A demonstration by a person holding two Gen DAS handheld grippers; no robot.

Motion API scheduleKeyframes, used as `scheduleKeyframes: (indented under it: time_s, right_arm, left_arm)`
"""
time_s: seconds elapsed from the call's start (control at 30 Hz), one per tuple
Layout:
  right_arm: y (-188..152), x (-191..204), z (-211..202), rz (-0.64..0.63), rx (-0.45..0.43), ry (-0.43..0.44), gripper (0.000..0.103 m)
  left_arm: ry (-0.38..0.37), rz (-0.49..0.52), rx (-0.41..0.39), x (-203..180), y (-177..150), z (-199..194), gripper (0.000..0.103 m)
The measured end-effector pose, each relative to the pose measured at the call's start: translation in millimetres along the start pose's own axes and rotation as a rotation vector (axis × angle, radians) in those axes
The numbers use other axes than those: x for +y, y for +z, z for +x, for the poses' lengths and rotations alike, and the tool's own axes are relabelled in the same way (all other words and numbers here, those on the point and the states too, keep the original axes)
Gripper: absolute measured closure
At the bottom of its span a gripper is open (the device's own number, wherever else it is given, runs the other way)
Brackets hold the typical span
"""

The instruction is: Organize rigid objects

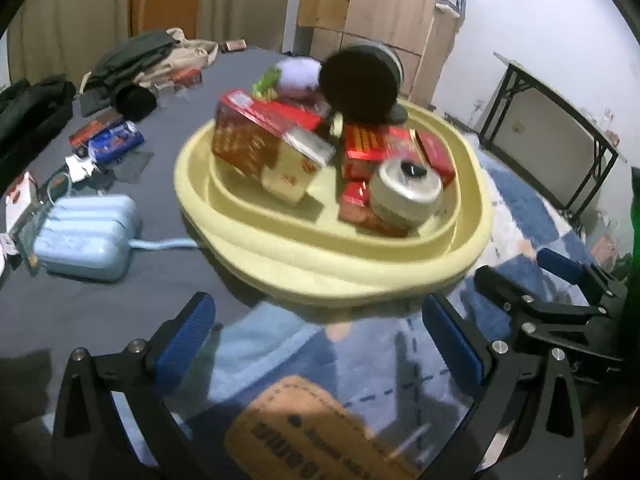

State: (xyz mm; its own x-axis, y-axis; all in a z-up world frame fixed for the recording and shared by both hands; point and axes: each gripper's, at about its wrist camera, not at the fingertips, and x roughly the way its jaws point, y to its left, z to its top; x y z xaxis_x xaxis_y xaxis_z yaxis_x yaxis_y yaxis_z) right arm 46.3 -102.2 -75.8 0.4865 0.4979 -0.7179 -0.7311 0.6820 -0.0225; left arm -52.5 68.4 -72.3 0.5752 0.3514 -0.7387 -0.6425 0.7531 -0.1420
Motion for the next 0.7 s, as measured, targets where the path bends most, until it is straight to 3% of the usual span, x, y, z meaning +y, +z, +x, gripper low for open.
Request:
scheduleKeyframes:
  time_s: [0.13,0.23,0.43,0.7]
  right_arm:
    - [-3,2,18,-0.046,0.055,0.012,0.000]
    - [-2,5,28,-0.063,0.085,-0.053,0.000]
    - [0,7,31,-0.050,0.083,-0.104,0.000]
    - [-1,9,32,-0.052,0.085,-0.104,0.000]
  left_arm:
    - [0.036,0.009,0.030,0,-14,20,0.000]
    - [0.063,0.008,0.031,-1,-15,25,0.000]
    - [0.063,-0.007,0.034,5,-5,34,0.000]
    - [0.079,-0.002,0.044,5,-6,35,0.000]
